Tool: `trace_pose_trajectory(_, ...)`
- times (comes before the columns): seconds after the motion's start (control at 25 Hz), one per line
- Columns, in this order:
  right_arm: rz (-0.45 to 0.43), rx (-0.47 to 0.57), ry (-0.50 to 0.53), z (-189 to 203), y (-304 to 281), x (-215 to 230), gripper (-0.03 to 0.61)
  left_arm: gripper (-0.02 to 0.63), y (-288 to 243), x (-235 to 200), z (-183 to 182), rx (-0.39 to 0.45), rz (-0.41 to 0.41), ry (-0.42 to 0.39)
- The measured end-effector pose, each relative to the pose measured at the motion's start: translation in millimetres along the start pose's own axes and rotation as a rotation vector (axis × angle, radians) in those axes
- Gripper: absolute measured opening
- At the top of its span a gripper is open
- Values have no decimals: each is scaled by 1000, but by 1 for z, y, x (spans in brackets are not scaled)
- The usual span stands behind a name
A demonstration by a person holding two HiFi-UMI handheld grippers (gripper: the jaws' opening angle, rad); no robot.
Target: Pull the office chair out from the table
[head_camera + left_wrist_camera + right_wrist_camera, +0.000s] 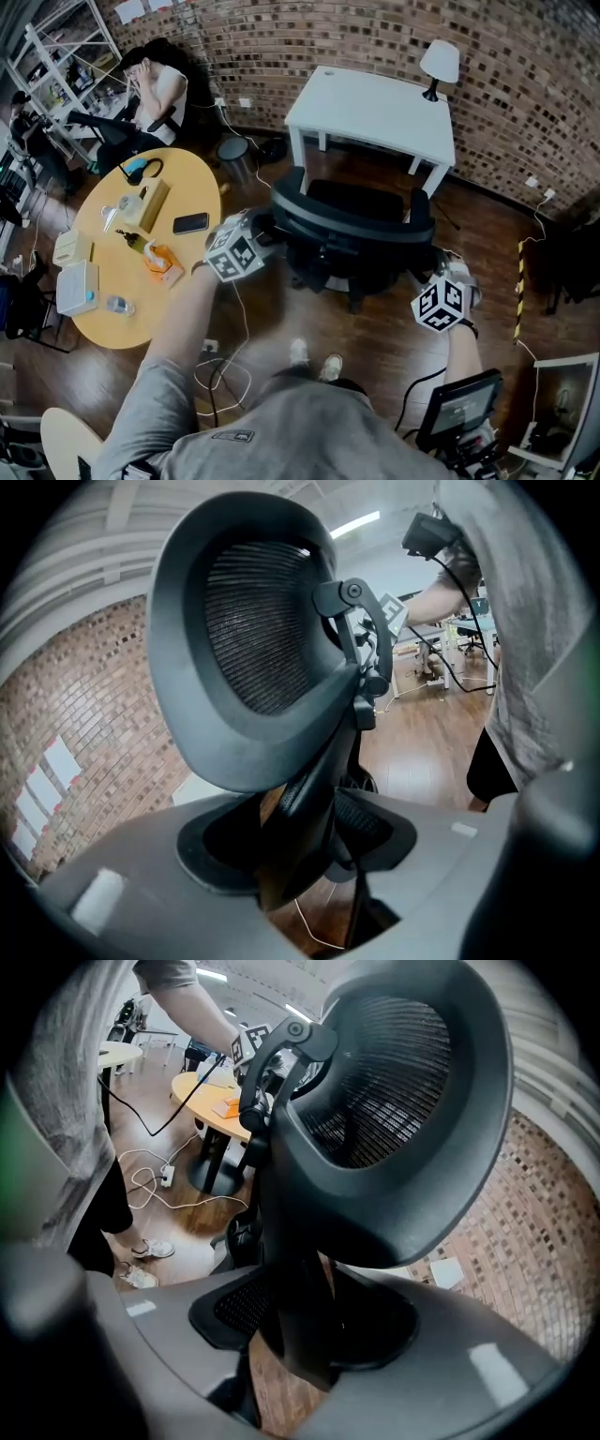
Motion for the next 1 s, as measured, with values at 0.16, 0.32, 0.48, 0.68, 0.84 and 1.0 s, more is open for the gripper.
trace_pose_trajectory(0.16, -8, 3, 1, -1, 11, -12, 229, 229, 11, 16, -1, 12, -2, -5)
trace_pose_trajectory(0.32, -13, -10, -2, -4, 20, -28, 229, 235, 22, 30, 3, 32, 2, -21)
trace_pose_trajectory(0.48, -10, -32, -20, -9, 29, -41, 230, 235, 31, 39, 7, 51, 8, -36)
trace_pose_trajectory(0.68, -9, -65, -44, -17, 42, -54, 232, 235, 43, 46, 8, 73, 25, -43)
trace_pose_trajectory(0.84, -13, -84, -63, -23, 54, -65, 233, 235, 53, 53, 7, 94, 35, -47)
trace_pose_trajectory(1.0, -13, -93, -72, -31, 64, -77, 233, 235, 64, 61, 10, 104, 44, -52)
Point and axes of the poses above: the fingertips, and each gripper's own axes: y backward along the fingers, x to its right, z out of its underside, the point moved 4 cm from there along y, backward along the fingers, and after that the axes turned 8 degrees about y, right-handed, at the moved point
